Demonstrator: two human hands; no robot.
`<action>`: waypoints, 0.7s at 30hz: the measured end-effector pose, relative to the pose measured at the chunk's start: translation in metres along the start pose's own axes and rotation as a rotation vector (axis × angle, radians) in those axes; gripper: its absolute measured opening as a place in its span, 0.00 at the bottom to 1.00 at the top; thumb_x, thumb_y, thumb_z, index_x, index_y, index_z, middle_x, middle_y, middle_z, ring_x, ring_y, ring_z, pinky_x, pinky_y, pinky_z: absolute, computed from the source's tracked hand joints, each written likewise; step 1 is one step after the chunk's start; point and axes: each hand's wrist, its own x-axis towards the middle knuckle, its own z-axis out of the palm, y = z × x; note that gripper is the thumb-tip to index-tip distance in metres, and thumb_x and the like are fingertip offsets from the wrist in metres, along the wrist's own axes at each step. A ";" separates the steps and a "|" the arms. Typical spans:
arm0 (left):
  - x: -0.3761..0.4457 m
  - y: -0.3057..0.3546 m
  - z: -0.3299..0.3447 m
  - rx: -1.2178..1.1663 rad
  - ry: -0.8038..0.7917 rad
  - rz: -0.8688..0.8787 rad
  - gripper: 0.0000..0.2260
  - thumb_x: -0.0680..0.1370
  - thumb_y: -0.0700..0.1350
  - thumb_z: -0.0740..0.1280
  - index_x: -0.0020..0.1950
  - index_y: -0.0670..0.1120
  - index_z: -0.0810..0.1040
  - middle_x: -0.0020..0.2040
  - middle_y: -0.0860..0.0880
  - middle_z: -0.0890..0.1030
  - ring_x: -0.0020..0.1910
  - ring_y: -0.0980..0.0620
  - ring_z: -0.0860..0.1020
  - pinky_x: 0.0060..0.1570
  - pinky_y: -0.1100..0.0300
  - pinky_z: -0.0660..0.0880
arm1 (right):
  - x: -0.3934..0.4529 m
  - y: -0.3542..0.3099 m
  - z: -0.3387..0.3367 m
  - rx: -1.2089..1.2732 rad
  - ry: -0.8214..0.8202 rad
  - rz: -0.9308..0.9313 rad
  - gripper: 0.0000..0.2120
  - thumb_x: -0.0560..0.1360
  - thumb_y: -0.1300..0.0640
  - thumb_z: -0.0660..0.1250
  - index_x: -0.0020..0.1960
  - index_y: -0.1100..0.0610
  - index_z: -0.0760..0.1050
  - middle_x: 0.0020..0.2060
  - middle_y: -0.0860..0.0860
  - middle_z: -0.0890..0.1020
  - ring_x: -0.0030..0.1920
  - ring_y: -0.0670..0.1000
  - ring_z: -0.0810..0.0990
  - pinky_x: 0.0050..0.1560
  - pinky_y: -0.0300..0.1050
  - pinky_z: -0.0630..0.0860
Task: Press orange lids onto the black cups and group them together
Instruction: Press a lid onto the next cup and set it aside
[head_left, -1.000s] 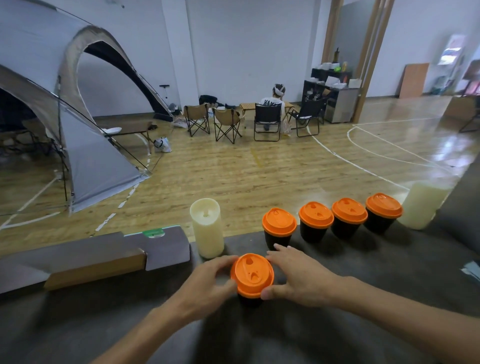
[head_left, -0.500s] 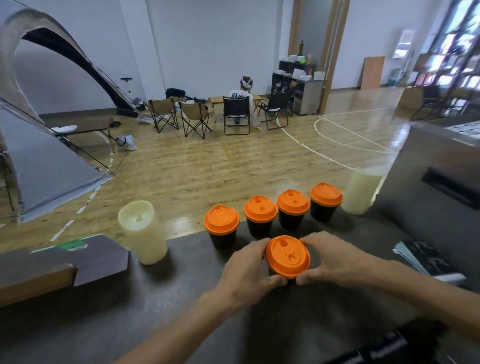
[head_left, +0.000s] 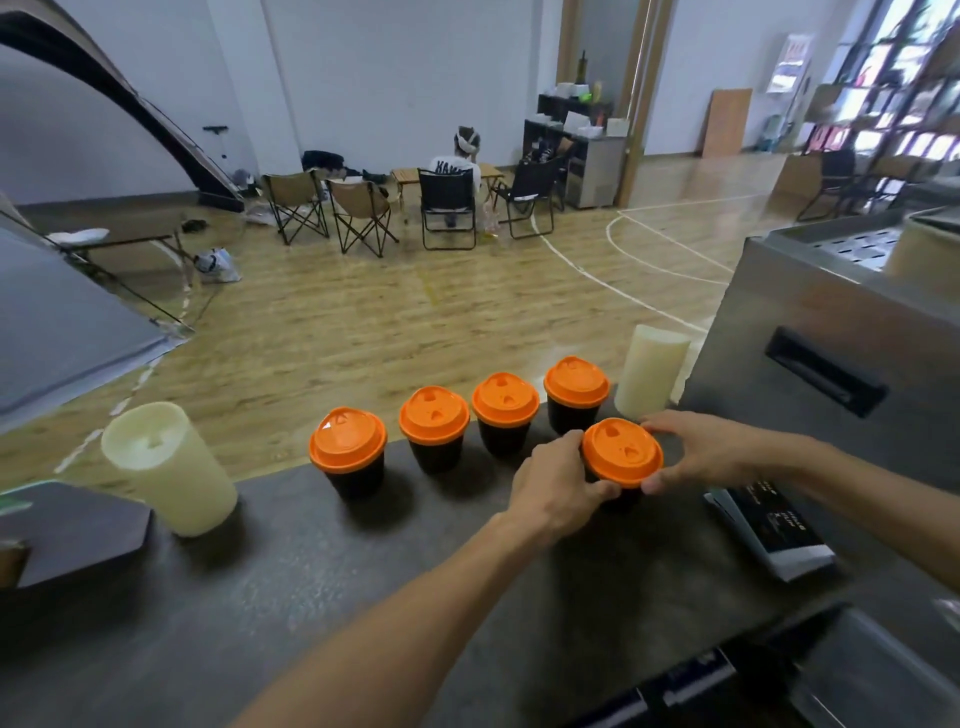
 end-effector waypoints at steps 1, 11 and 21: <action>0.001 0.001 0.003 -0.003 -0.002 -0.008 0.26 0.73 0.53 0.76 0.68 0.51 0.73 0.61 0.49 0.82 0.60 0.48 0.79 0.59 0.49 0.77 | 0.001 0.001 0.000 -0.002 -0.018 -0.002 0.39 0.69 0.44 0.77 0.75 0.49 0.65 0.72 0.49 0.70 0.71 0.51 0.68 0.70 0.47 0.64; 0.003 0.007 0.011 -0.002 -0.021 -0.051 0.33 0.73 0.53 0.76 0.73 0.48 0.66 0.69 0.47 0.77 0.67 0.46 0.76 0.64 0.48 0.74 | -0.004 -0.002 -0.007 0.027 -0.049 0.026 0.39 0.69 0.46 0.78 0.75 0.48 0.64 0.74 0.49 0.69 0.73 0.53 0.66 0.73 0.52 0.62; -0.092 -0.069 -0.070 0.079 0.009 0.003 0.35 0.77 0.52 0.72 0.80 0.51 0.60 0.73 0.51 0.71 0.71 0.51 0.71 0.69 0.51 0.71 | -0.032 -0.094 0.007 -0.177 0.309 -0.253 0.38 0.66 0.40 0.78 0.73 0.45 0.70 0.69 0.45 0.75 0.68 0.47 0.72 0.68 0.46 0.69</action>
